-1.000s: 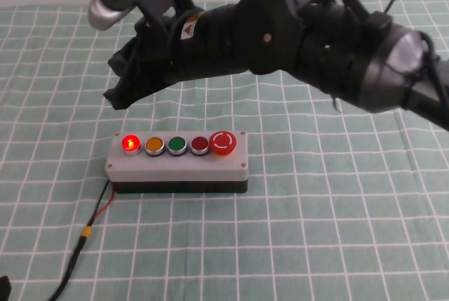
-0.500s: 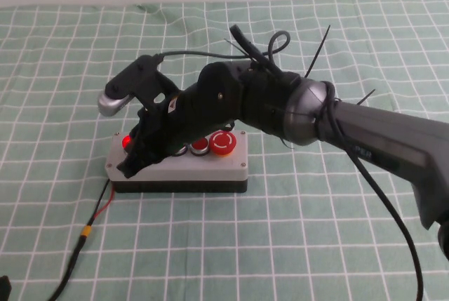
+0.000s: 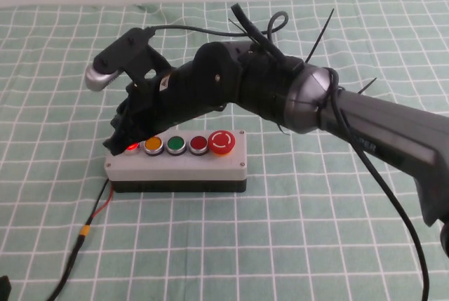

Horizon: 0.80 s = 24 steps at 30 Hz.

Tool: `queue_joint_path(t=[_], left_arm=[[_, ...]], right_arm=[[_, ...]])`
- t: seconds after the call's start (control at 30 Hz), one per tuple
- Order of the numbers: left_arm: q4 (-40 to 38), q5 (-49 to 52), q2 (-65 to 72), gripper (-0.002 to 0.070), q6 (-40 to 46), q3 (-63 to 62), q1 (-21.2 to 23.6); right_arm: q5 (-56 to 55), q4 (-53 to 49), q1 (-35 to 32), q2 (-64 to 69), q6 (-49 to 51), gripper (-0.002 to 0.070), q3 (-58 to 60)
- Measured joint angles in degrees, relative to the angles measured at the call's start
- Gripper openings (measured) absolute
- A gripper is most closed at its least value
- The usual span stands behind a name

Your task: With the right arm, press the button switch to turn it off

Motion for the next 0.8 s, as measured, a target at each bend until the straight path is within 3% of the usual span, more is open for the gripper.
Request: queue_joint_path(t=[0.4, 0.8], left_arm=[[0.0, 0.0, 0.0, -0.0004, 0.0, 0.0, 0.0], [0.0, 0.0, 0.0, -0.0004, 0.0, 0.0, 0.0]], right_arm=[[1.0, -3.3, 0.0, 2.2, 0.0, -0.0016, -0.4], [1.7, -7.2, -0.1, -16.5, 0.0, -0.0016, 0.0]])
